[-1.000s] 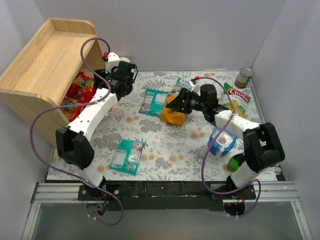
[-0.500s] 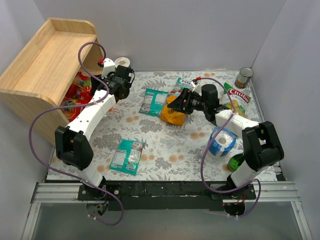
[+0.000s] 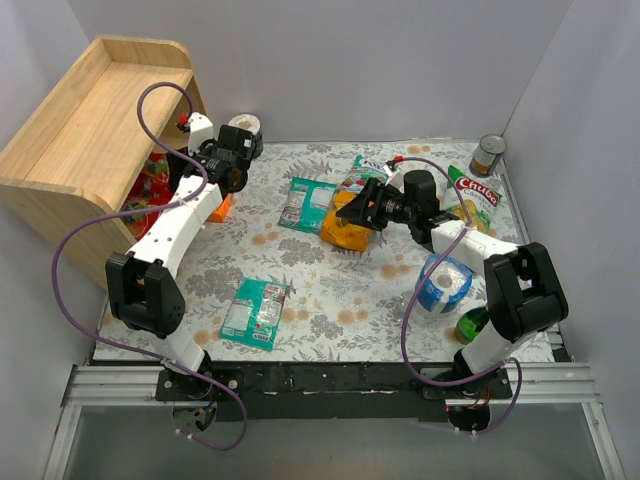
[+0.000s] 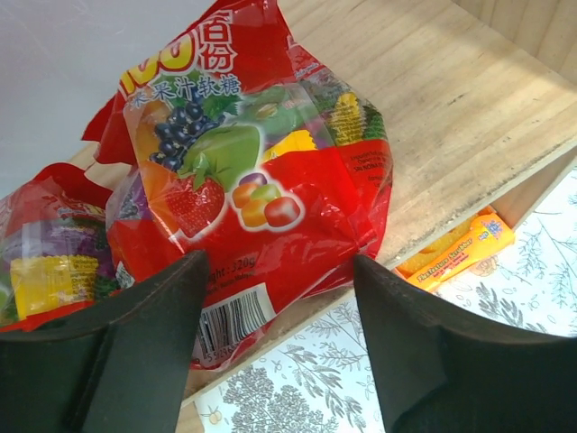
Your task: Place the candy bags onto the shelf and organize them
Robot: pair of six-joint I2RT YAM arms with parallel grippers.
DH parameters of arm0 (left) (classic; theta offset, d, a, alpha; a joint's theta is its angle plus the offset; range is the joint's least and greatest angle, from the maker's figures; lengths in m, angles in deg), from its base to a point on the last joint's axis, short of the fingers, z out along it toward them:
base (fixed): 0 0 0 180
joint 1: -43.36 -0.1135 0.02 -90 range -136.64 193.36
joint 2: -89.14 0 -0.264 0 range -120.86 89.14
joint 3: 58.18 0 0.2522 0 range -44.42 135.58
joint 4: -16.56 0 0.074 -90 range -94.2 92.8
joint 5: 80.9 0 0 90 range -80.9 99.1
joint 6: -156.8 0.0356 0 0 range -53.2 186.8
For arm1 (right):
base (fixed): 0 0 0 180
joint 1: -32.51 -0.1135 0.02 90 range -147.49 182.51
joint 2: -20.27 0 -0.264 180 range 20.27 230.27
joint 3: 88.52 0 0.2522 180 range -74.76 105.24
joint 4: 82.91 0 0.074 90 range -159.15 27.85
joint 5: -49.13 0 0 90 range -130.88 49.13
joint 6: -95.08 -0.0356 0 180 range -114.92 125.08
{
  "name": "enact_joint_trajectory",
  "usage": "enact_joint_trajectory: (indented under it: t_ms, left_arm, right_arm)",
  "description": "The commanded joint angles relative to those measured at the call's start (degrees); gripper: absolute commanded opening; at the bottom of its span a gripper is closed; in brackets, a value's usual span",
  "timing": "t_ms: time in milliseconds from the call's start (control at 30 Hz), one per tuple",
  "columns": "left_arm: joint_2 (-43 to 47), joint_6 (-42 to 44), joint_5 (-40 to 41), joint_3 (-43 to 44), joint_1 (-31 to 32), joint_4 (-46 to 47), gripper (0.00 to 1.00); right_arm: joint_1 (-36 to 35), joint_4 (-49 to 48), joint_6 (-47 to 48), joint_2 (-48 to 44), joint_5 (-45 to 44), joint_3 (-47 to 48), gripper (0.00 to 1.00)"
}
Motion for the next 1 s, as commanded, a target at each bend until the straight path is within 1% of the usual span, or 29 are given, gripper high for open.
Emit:
enact_joint_trajectory:
  t_ms: [0, 33, 67, 133, 167, 200, 267, 300, 367, 400, 433, 467, 500, 533, 567, 633, 667, 700, 733, 767, 800, 833, 867, 900, 967]
  left_arm:
    - [1.8, 1.2, 1.2, 1.3, -0.4, -1.3, 0.69]
    - [2.5, 4.4, 1.0, 1.4, 0.3, 0.2, 0.71]
    - [2.8, 5.9, 1.0, 1.4, 2.2, 1.6, 0.77]
    - [2.8, 8.1, 0.8, 3.5, 4.0, 3.7, 0.84]
    - [2.6, 9.1, 0.5, 4.5, 5.6, 3.7, 0.89]
    - [2.2, 9.1, -1.1, 7.0, 6.2, 2.7, 0.91]
    - [1.4, 9.1, -3.3, 9.1, 8.1, 1.5, 0.95]
    - [1.3, 8.9, -3.8, 10.1, 8.8, 0.7, 0.98]
    - [1.2, 8.7, -6.8, 12.2, 11.1, 0.1, 0.98]
    - [1.2, 8.2, -7.8, 12.7, 11.8, -0.5, 0.98]
    - [1.2, 7.9, -10.6, 13.9, 12.5, -0.8, 0.98]
    - [1.1, 7.7, -12.7, 14.3, 13.8, -1.2, 0.98]
    - [1.2, 7.4, -15.1, 14.6, 14.3, -1.4, 0.98]
    - [1.3, 7.4, -19.5, 14.4, 15.1, -1.3, 0.98]
    - [1.2, 7.3, -22.3, 14.1, 15.2, -1.1, 0.98]
    - [0.8, 4.3, -27.0, 13.4, 15.5, -0.8, 0.98]
    - [0.7, 3.0, -33.3, 12.2, 15.6, -0.7, 0.98]
    - [0.7, 1.3, -36.0, 11.5, 15.8, -0.1, 0.98]
    - [0.6, -2.9, -39.6, 10.5, 15.8, 0.3, 0.98]
    - [0.6, -4.8, -44.9, 8.0, 15.9, 1.2, 0.98]
    - [0.7, -7.1, -47.9, 6.5, 16.0, 3.3, 0.98]
    - [0.7, -11.1, -50.4, 4.7, 16.1, 4.8, 0.98]
    - [0.7, -13.1, -52.4, 3.3, 16.4, 7.8, 0.98]
    - [0.5, -14.4, -56.6, 0.3, 16.7, 9.7, 0.98]
    - [-1.0, -17.9, -58.5, -1.8, 17.4, 13.6, 0.98]
  right_arm:
    - [0.5, -1.8, -0.5, -0.5, 0.8, -0.4, 0.71]
    - [0.5, -1.6, -0.4, -0.4, 0.8, -0.3, 0.71]
    - [0.5, -1.4, -0.3, -0.4, 0.8, -0.1, 0.72]
    - [0.5, -0.3, 0.3, -0.3, 0.6, 0.4, 0.74]
    - [0.5, -0.2, 0.6, -0.4, 0.3, 0.5, 0.75]
    - [0.5, 0.8, 1.1, -0.7, -0.2, 0.6, 0.76]
    - [0.5, 2.7, 3.2, -1.1, -1.9, 1.7, 0.79]
    - [0.5, 4.9, 4.1, -1.6, -2.5, 2.3, 0.79]
    - [0.5, 7.7, 6.8, -1.9, -5.5, 4.2, 0.82]
    - [0.6, 11.4, 7.8, -2.6, -6.9, 5.1, 0.82]
    - [0.5, 13.6, 8.5, -2.7, -8.4, 6.0, 0.82]
    - [0.5, 15.8, 9.4, -3.0, -12.1, 8.4, 0.83]
    - [0.6, 20.9, 11.0, -3.2, -14.3, 9.6, 0.83]
    - [0.6, 23.4, 11.6, -3.2, -16.8, 11.1, 0.83]
    - [0.7, 25.7, 12.1, -3.1, -21.4, 12.3, 0.83]
    - [1.1, 30.9, 13.7, -2.6, -25.6, 15.5, 0.83]
    - [1.4, 32.0, 14.0, -2.2, -27.9, 16.2, 0.83]
    - [1.6, 34.0, 14.2, -1.6, -28.8, 17.5, 0.83]
    - [2.2, 35.0, 14.3, -1.4, -29.6, 17.9, 0.83]
    - [2.6, 36.2, 14.2, -1.3, -30.6, 18.3, 0.82]
    - [3.4, 36.4, 14.0, -1.6, -30.8, 18.4, 0.82]
    - [3.7, 36.4, 13.6, -1.8, -30.8, 18.3, 0.82]
    - [4.1, 36.5, 13.6, -2.1, -30.7, 18.2, 0.82]
    - [4.9, 36.7, 13.5, -2.6, -30.7, 18.2, 0.82]
    - [5.8, 37.4, 13.5, -3.4, -30.3, 18.3, 0.82]
